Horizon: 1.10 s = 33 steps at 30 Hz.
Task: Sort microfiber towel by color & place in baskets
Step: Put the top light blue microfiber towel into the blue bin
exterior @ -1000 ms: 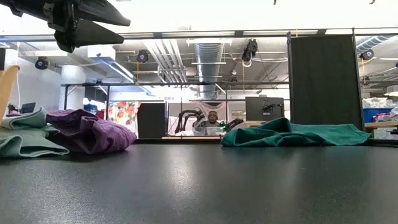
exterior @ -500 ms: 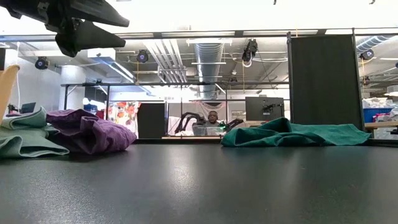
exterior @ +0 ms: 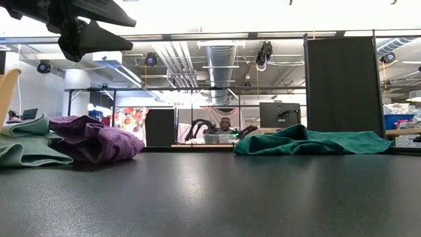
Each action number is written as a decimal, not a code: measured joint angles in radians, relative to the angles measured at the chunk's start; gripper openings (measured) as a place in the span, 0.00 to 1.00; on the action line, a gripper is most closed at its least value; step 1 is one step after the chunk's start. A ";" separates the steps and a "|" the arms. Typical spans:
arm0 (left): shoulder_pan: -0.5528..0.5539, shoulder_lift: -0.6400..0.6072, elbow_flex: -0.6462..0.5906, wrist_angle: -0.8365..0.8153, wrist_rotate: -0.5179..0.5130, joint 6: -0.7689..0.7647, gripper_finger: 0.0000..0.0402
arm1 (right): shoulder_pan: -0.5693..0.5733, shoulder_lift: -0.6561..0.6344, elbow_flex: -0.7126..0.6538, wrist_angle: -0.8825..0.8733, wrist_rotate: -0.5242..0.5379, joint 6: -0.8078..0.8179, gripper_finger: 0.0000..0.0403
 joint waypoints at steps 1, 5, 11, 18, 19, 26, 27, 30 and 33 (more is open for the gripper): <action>0.000 0.000 0.000 0.001 0.006 -0.007 0.66 | 0.000 -0.005 -0.024 0.032 -0.004 0.001 0.44; 0.000 0.000 0.000 0.005 0.011 -0.019 0.66 | -0.006 -0.041 -0.147 0.322 -0.055 -0.076 0.47; 0.000 0.000 0.000 0.020 0.011 -0.019 0.66 | -0.013 -0.092 -0.324 0.514 -0.184 -0.101 0.36; 0.000 0.000 0.000 0.029 0.010 -0.023 0.66 | -0.031 -0.230 -0.355 0.476 -0.224 -0.026 0.05; 0.000 0.000 0.000 0.030 0.010 -0.023 0.66 | -0.031 -0.254 -0.346 0.481 -0.210 -0.032 0.04; 0.001 0.022 0.000 0.067 -0.018 -0.023 0.66 | -0.030 -0.374 -0.321 0.480 0.007 -0.129 0.05; 0.001 0.033 0.000 0.092 -0.018 -0.020 0.66 | -0.030 -0.380 -0.321 0.471 0.004 -0.111 0.06; 0.001 0.072 0.000 0.169 -0.018 0.020 0.66 | -0.029 -0.386 -0.321 0.388 0.019 -0.070 0.08; 0.008 0.112 0.000 0.252 -0.019 0.080 0.66 | -0.029 -0.363 -0.321 0.216 0.081 0.003 0.10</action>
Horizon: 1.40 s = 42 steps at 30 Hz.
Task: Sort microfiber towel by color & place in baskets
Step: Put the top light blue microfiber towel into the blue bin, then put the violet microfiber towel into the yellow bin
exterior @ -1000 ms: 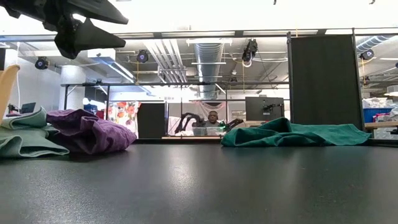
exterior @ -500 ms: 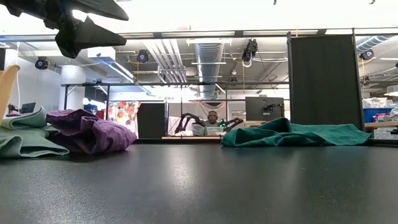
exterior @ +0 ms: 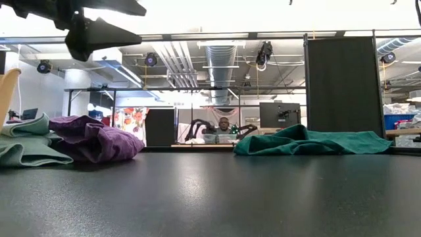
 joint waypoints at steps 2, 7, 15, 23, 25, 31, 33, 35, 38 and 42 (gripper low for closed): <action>0.003 0.025 0.000 0.052 0.000 0.026 0.66 | -0.001 0.040 -0.012 -0.123 0.034 0.065 0.12; 0.003 0.052 0.019 0.051 0.032 0.029 0.66 | -0.001 0.180 -0.074 -0.158 -0.037 0.125 0.19; 0.051 -0.022 0.214 -0.670 0.170 -0.341 0.66 | -0.041 0.443 -0.010 -0.134 -0.131 -0.098 0.33; 0.215 0.019 0.381 -1.444 0.549 -0.933 0.66 | -0.033 0.468 0.234 -0.570 -0.111 -0.106 0.52; 0.256 0.022 0.386 -1.523 0.667 -0.964 0.66 | -0.023 0.439 0.255 -0.558 -0.035 -0.103 0.57; 0.354 0.023 0.367 -1.597 0.776 -0.980 0.66 | 0.014 0.379 0.259 -0.532 0.064 -0.035 0.71; 0.387 0.023 0.365 -1.611 0.775 -0.989 0.66 | 0.019 0.370 0.260 -0.492 0.068 -0.015 0.75; 0.417 0.024 0.362 -1.584 0.766 -0.951 0.66 | 0.029 0.369 0.265 -0.445 0.075 -0.021 0.77; 0.464 0.034 0.361 -1.463 0.735 -0.856 0.66 | 0.057 0.373 0.269 -0.409 0.105 -0.074 0.80; 0.553 0.086 0.358 -1.327 0.717 -0.805 0.66 | 0.104 0.378 0.258 -0.403 0.146 -0.067 0.82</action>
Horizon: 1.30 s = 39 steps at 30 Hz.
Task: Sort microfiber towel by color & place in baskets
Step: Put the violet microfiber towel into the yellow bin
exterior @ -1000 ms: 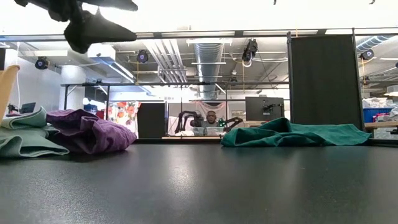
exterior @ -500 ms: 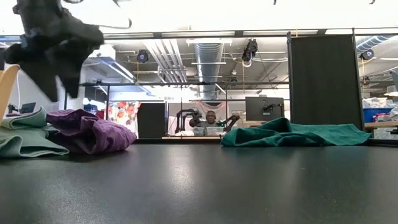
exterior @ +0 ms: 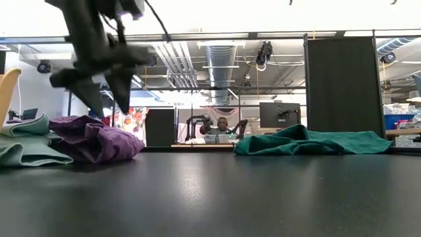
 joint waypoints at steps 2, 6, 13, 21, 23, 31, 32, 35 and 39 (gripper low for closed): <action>0.060 0.053 -0.003 -0.027 0.035 -0.006 0.66 | 0.032 0.000 -0.005 0.001 0.020 0.027 0.82; 0.134 0.165 -0.001 0.004 0.121 0.042 0.66 | 0.105 0.000 -0.008 0.004 0.047 0.056 0.81; 0.141 0.346 0.062 0.079 0.125 0.065 0.65 | 0.133 -0.004 -0.007 0.002 0.085 -0.015 0.81; 0.131 0.464 0.165 0.072 0.097 0.204 0.39 | 0.125 -0.032 0.006 -0.058 0.231 -0.123 0.81; 0.120 0.461 0.188 0.068 0.078 0.216 0.23 | 0.125 -0.050 0.002 -0.065 0.294 -0.120 0.81; -0.060 0.344 0.467 -0.197 -0.139 0.237 0.05 | 0.084 -0.091 -0.001 -0.062 0.473 -0.114 0.81; -0.100 0.335 0.506 -0.213 -0.173 0.267 0.04 | 0.079 -0.092 -0.001 -0.062 0.494 -0.114 0.81; -0.241 0.293 0.637 -0.206 -0.249 0.374 0.04 | 0.063 -0.098 -0.003 -0.068 0.519 -0.114 0.81; -0.447 0.254 0.811 -0.258 -0.287 0.357 0.04 | 0.054 -0.101 -0.010 -0.067 0.535 -0.100 0.81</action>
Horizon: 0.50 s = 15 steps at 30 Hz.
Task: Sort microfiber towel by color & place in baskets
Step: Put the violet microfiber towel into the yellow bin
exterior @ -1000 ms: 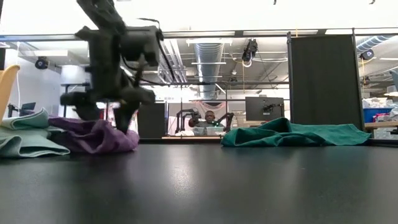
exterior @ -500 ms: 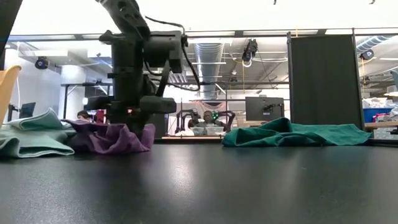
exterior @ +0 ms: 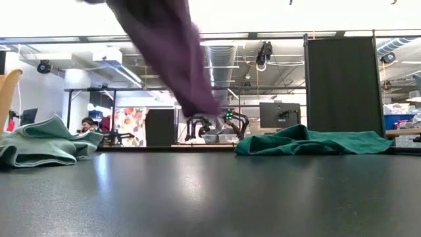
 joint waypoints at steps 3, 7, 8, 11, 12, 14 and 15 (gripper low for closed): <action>-0.158 0.010 0.117 -0.068 0.004 -0.186 0.04 | 0.000 -0.001 -0.001 0.000 0.002 -0.009 0.81; -0.349 0.020 0.229 -0.119 0.002 -0.479 0.04 | -0.001 -0.005 -0.002 0.001 0.002 -0.022 0.81; -0.390 0.029 0.248 -0.163 -0.004 -0.578 0.04 | -0.001 -0.006 -0.002 0.001 0.005 -0.022 0.81; -0.477 0.063 0.299 -0.400 -0.005 -0.924 0.04 | -0.002 -0.006 -0.002 0.003 0.039 -0.022 0.81; -0.498 0.072 0.313 -0.477 0.014 -1.029 0.04 | -0.002 -0.006 -0.002 0.003 0.053 -0.022 0.81; -0.510 0.060 0.301 -0.437 0.072 -1.035 0.04 | -0.002 -0.006 -0.002 0.003 0.077 -0.033 0.81; -0.515 0.052 0.296 -0.434 0.090 -1.019 0.04 | -0.005 -0.007 -0.002 0.004 0.081 -0.042 0.81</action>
